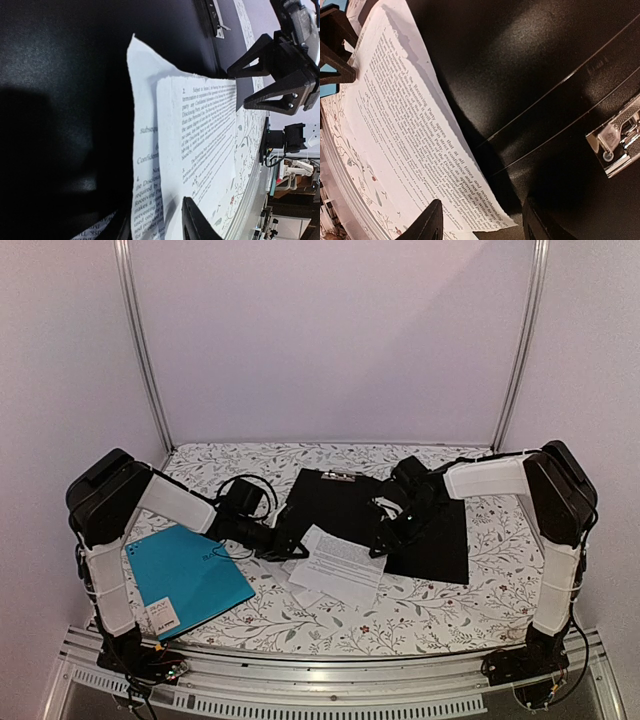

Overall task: Put the files into the folder
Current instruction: Adjust the file at the center of the board, then move the folder to the center of the board.

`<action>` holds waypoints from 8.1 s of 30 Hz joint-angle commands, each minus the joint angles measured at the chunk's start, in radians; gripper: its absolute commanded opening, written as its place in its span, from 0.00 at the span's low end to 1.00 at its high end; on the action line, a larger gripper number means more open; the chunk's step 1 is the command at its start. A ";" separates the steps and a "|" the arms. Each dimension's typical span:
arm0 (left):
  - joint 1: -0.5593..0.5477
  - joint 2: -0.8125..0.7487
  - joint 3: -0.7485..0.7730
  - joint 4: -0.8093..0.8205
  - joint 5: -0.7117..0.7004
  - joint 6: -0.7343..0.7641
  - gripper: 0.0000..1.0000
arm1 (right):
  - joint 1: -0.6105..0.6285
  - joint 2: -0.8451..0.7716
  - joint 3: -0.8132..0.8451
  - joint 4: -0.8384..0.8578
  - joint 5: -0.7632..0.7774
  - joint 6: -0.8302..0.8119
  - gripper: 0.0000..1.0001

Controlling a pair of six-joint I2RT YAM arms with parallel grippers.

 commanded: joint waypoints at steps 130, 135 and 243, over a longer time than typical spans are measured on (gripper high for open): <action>-0.010 -0.105 -0.113 0.129 -0.104 -0.407 0.56 | 0.153 -0.153 -0.395 0.637 0.232 0.789 0.79; -0.032 -0.119 -0.089 0.037 -0.124 -0.361 0.57 | 0.173 -0.149 -0.381 0.636 0.236 0.803 0.79; -0.040 0.004 0.003 0.107 -0.250 -0.488 0.00 | 0.401 -0.153 -0.221 0.011 0.943 0.777 0.17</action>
